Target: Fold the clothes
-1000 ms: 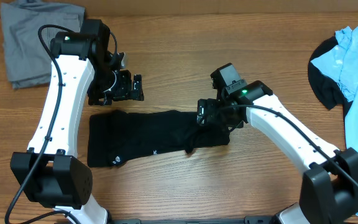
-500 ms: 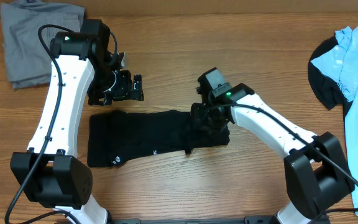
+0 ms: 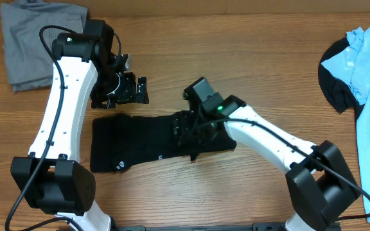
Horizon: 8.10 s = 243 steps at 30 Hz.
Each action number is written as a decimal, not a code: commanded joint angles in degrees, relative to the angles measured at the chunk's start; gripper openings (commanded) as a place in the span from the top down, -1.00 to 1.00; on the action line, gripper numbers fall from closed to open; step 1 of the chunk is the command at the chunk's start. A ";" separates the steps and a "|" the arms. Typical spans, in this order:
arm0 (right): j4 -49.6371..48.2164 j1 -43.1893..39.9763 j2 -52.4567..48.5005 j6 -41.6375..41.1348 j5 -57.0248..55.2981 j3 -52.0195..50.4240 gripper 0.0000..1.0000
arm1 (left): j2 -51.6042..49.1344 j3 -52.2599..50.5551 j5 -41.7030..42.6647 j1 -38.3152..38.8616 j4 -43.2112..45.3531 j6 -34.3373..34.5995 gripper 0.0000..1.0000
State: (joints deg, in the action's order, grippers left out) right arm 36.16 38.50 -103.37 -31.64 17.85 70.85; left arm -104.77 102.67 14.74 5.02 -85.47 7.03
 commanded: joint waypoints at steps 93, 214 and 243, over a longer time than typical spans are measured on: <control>-13.20 -14.67 4.87 2.99 52.19 -12.39 0.54 | 0.96 -11.91 0.07 0.26 7.87 0.20 -0.99; 25.31 -16.76 21.27 19.74 7.65 1.86 -1.00 | 0.96 -47.78 14.67 -20.04 40.79 -15.56 -0.33; 7.43 -16.72 16.65 18.71 11.32 -13.31 -1.00 | 0.98 -9.07 -2.82 -15.15 3.69 2.43 0.92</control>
State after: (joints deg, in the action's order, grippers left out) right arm 45.39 22.11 -84.44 -12.36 26.87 59.68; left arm -103.53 90.13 10.48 -12.56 -79.90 8.67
